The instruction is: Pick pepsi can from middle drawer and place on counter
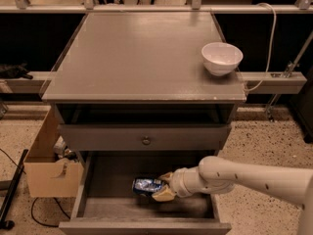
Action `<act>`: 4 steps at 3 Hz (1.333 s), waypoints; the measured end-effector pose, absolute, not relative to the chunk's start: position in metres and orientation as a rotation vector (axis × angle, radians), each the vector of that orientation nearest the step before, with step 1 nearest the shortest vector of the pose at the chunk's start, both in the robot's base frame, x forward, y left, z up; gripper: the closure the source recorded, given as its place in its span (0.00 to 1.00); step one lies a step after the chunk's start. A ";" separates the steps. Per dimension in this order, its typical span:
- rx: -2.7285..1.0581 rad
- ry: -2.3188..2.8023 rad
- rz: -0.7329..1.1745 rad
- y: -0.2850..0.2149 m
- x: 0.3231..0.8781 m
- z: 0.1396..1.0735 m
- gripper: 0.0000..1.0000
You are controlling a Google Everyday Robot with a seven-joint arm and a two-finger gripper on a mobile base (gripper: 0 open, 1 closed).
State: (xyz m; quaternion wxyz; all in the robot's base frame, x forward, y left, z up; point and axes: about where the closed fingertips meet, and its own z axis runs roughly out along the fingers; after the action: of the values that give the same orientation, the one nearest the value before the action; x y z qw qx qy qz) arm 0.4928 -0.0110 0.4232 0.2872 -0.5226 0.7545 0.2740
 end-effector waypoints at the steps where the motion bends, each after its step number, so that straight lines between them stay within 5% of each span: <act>1: -1.424 1.978 0.717 -0.031 0.481 0.479 1.00; 4: -1.515 1.912 0.552 -0.071 0.452 0.649 1.00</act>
Offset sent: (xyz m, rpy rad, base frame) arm -0.0414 -0.0743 0.2187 -0.0493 -0.1363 0.0514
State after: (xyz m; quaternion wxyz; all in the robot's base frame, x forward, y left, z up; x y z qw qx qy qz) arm 0.4517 -0.0714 0.6486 0.3148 -0.5749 0.7256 0.2094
